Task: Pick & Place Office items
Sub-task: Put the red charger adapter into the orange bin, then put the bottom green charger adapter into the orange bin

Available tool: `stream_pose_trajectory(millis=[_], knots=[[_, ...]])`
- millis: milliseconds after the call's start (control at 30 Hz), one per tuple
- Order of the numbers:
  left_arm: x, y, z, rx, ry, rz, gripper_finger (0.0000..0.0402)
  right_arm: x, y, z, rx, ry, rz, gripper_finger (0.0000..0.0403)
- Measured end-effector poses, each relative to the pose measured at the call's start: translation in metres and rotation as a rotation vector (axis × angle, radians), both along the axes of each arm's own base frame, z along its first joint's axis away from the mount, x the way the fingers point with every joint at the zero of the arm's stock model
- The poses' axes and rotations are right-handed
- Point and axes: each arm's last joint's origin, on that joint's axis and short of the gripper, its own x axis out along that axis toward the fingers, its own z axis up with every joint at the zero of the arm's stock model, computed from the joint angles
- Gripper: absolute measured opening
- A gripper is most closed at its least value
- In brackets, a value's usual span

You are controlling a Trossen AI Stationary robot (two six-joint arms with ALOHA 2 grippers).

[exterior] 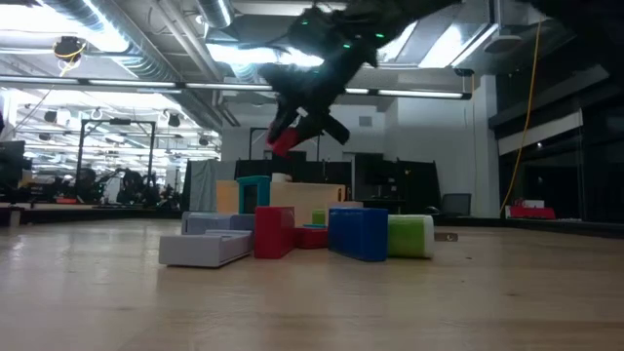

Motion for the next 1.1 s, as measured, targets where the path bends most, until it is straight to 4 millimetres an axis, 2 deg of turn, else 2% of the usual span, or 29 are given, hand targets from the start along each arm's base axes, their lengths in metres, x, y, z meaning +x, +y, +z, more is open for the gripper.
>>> stream_pose_trajectory(millis=[133, 267, 467, 633, 700, 833, 900, 1000, 1100], knots=[[0.000, 0.000, 0.000, 0.000, -0.003, -0.008, 0.0237, 0.018, -0.009, 0.002, -0.007, 0.121, 0.034, 0.0117], [0.000, 0.000, 0.000, 0.000, -0.003, -0.008, 0.0237, 0.030, -0.017, 0.001, -0.003, 0.170, 0.045, 0.0117], [0.000, -0.001, 0.000, 0.000, -0.002, -0.022, 0.0237, 0.033, -0.026, -0.005, 0.014, 0.200, 0.037, 0.0117], [0.000, -0.001, 0.000, 0.002, -0.002, -0.026, 0.0237, 0.033, -0.026, -0.004, 0.014, 0.197, 0.037, 0.0118], [0.000, -0.001, 0.000, 0.002, -0.002, -0.026, 0.0237, 0.034, -0.026, -0.004, 0.015, 0.195, 0.038, 0.0147], [0.000, -0.001, 0.000, 0.002, -0.002, -0.026, 0.0237, 0.034, -0.025, -0.004, 0.030, 0.190, 0.016, 0.0242], [0.000, -0.001, 0.000, 0.002, -0.002, -0.026, 0.0237, 0.034, -0.025, -0.004, 0.040, 0.183, 0.000, 0.0267], [0.000, -0.001, 0.000, 0.002, -0.002, -0.026, 0.0237, 0.034, -0.025, -0.004, 0.056, 0.176, -0.024, 0.0274], [0.000, -0.001, 0.000, 0.002, -0.001, -0.026, 0.0237, 0.035, -0.025, -0.004, 0.090, 0.163, -0.024, 0.0261]])
